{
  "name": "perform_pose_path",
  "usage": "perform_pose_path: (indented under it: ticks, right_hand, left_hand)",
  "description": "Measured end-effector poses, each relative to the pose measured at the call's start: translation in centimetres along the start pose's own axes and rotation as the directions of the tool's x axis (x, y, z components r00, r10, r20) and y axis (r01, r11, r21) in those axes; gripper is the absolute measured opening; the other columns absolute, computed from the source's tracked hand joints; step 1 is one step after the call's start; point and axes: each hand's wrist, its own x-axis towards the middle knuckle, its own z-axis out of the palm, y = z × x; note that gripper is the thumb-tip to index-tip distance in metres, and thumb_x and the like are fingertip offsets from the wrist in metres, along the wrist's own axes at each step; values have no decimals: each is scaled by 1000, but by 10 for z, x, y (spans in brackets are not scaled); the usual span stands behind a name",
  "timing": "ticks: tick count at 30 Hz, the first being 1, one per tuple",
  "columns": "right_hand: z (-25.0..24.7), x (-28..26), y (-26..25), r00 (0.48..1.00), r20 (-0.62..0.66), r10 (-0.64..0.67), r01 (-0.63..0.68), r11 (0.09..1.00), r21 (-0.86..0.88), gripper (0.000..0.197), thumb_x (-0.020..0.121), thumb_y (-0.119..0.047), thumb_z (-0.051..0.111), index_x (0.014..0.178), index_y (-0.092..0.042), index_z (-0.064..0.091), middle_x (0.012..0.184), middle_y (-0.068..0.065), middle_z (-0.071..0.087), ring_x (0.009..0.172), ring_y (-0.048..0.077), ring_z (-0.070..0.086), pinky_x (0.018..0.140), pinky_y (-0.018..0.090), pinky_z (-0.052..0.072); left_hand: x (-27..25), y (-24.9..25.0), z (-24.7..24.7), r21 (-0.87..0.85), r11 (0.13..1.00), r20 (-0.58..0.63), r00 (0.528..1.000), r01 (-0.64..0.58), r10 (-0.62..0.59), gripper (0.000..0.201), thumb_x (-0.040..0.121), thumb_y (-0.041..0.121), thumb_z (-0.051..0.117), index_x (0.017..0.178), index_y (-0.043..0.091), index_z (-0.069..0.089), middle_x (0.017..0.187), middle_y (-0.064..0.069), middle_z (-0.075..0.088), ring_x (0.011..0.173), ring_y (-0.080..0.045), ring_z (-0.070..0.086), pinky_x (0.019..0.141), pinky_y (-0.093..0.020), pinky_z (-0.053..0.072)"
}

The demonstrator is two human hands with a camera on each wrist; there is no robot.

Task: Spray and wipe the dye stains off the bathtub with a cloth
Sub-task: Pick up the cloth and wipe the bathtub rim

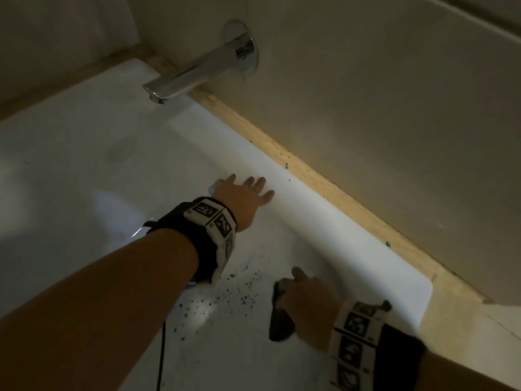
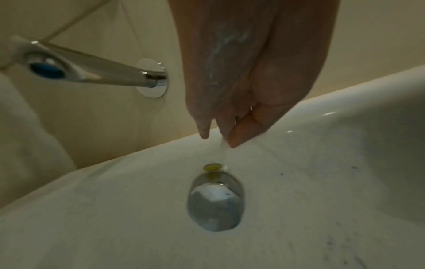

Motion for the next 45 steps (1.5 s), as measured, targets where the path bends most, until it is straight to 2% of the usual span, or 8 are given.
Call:
perform_pose_path:
  ticks: [5, 14, 18, 21, 24, 30, 39, 45]
  right_hand:
    - [-32, -20, 25, 907, -415, -69, -41, 967, -252, 43, 96, -16, 41, 138, -7, 39, 149, 11, 23, 135, 36, 20, 106, 43, 27]
    - [33, -39, 18, 999, -3, 35, -34, 947, -318, 41, 93, -31, 49, 129, -11, 51, 140, 15, 36, 125, 38, 34, 100, 44, 36]
    - [52, -41, -21, 987, 118, -105, 86, 984, 159, 34, 89, -32, 52, 111, -8, 61, 111, 10, 60, 103, 29, 56, 93, 40, 46]
    - [46, -48, -30, 991, -7, -136, 128, 916, 381, 29, 88, -22, 55, 114, -11, 62, 111, 9, 60, 104, 28, 56, 93, 40, 47]
    - [29, -48, 7, 972, -232, 37, 13, 977, 211, 35, 89, -22, 53, 123, -15, 56, 126, 7, 46, 115, 28, 44, 95, 39, 44]
    - [44, -42, 17, 997, -8, 83, -83, 986, -147, 40, 95, -36, 43, 128, -14, 50, 136, 10, 39, 121, 30, 38, 99, 39, 40]
    - [74, -68, -57, 996, -91, 1, 42, 881, 471, 29, 91, -32, 52, 113, -17, 63, 109, 8, 64, 99, 26, 60, 85, 33, 49]
    - [78, -80, -43, 976, -72, 206, -209, 977, -33, 57, 94, -39, 48, 144, -20, 30, 149, 13, 23, 135, 34, 24, 110, 39, 26]
  left_hand:
    - [-22, 28, 9, 91, 995, -16, 999, -50, 52, 68, 95, 3, 31, 150, 23, -3, 156, -7, -14, 145, -20, 2, 114, -47, 11]
    - [-36, 66, 25, -97, 995, -95, 995, 3, -12, 74, 93, 3, 32, 148, 20, -15, 156, 1, -17, 144, -12, -12, 115, -47, -4]
    - [-34, 77, 25, -137, 990, -49, 998, 44, -51, 74, 94, 6, 34, 148, 21, -14, 155, -3, -20, 144, -14, -14, 116, -48, -5]
    - [-40, 76, 20, -164, 986, -48, 998, 31, -40, 74, 93, 4, 32, 148, 22, -14, 156, 3, -16, 144, -13, -13, 116, -48, -6]
    - [-60, 75, 27, -204, 979, -73, 996, 31, -46, 77, 91, 1, 33, 148, 23, -14, 157, 6, -12, 144, -10, -11, 117, -46, -5]
    - [-148, 102, 82, -562, 813, 57, 987, 156, -150, 79, 92, -2, 34, 147, 24, -16, 155, 6, -15, 144, -8, -9, 117, -37, -6]
    - [-287, 183, 204, -777, 510, 403, 914, 369, -47, 107, 76, 69, 46, 146, 23, -22, 155, 7, -16, 144, -7, 0, 116, -30, 0]
    - [-320, 207, 248, -748, 456, 456, 873, 482, -174, 101, 86, 53, 54, 147, 17, -18, 157, 4, -11, 144, -11, 13, 115, -29, 13]
